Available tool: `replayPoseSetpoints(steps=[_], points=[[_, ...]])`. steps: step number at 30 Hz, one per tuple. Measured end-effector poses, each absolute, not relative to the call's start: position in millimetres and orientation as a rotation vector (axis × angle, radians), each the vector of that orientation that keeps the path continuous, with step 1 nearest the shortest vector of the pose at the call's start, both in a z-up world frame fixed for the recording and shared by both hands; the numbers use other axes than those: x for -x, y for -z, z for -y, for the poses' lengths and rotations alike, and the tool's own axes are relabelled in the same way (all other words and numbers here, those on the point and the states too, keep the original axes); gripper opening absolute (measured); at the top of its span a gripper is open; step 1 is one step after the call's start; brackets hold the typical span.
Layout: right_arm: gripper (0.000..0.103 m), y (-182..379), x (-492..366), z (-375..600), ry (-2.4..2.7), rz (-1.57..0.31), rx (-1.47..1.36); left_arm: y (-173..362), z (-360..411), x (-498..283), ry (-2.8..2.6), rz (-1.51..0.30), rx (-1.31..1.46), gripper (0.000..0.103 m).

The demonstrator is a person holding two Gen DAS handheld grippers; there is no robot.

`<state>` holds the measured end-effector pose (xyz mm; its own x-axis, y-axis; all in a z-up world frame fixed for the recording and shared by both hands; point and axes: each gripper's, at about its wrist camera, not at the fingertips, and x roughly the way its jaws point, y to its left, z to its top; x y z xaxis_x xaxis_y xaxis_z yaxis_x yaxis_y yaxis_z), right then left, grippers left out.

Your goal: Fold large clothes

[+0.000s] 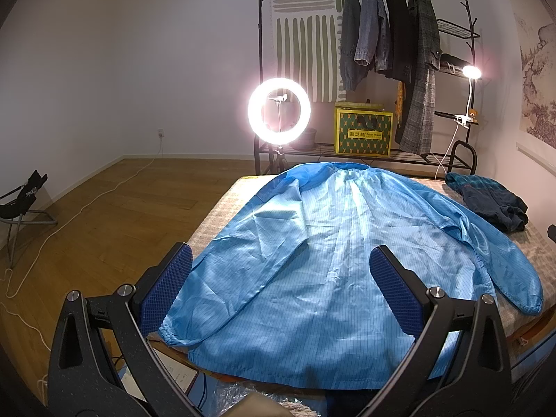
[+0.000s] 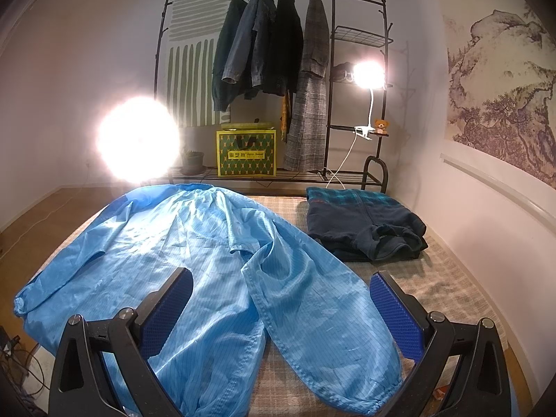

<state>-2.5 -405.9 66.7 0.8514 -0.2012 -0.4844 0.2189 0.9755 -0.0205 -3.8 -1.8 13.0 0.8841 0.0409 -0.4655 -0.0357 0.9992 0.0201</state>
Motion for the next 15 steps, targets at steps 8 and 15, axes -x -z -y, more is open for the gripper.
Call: replayPoseSetpoints(steps=[8, 15], points=[[0.103, -66.9, 2.4, 407.2, 0.22, -0.506, -0.035, -11.8, 1.7, 4.1, -0.041, -0.483, -0.012, 0.103], [0.103, -67.2, 2.4, 407.7, 0.22, -0.507, -0.036, -11.4, 2.0, 4.2, -0.042, -0.483, -0.012, 0.103]])
